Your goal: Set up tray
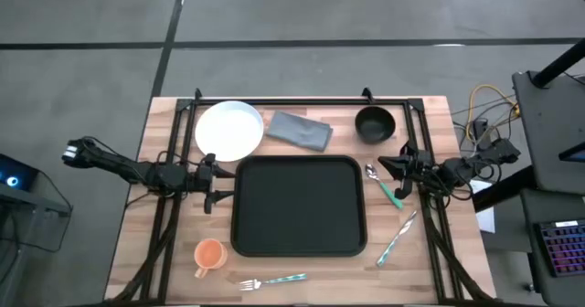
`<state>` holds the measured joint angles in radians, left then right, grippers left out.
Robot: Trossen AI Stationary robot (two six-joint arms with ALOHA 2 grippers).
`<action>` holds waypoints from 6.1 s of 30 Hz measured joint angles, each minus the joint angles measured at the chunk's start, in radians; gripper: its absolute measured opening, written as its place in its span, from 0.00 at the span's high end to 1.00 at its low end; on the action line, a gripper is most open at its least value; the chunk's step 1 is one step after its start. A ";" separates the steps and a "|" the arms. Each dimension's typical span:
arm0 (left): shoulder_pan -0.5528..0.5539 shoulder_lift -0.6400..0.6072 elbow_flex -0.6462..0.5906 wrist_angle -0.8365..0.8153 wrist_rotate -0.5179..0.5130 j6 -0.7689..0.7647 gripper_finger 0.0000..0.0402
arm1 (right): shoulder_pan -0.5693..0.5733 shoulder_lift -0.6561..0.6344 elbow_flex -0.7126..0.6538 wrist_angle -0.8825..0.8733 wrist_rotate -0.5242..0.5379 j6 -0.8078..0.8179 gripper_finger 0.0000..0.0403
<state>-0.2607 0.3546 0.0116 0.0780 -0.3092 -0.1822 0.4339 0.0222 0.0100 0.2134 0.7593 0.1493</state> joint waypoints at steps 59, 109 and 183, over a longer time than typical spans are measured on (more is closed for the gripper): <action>0.000 0.000 0.000 0.000 -0.001 0.005 0.41 | 0.000 0.000 0.000 0.000 0.000 0.029 0.98; -0.166 1.046 1.417 -1.428 -0.097 -0.917 0.41 | 0.000 0.041 0.000 -0.153 0.001 0.045 0.98; -0.655 1.228 1.133 -1.151 0.375 -1.833 0.43 | 0.000 0.452 0.413 -0.542 0.001 0.060 0.22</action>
<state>-0.9154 1.5829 1.1451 -1.0729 0.0660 -2.0152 0.4335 0.4740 0.4232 -0.3284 0.7601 0.2096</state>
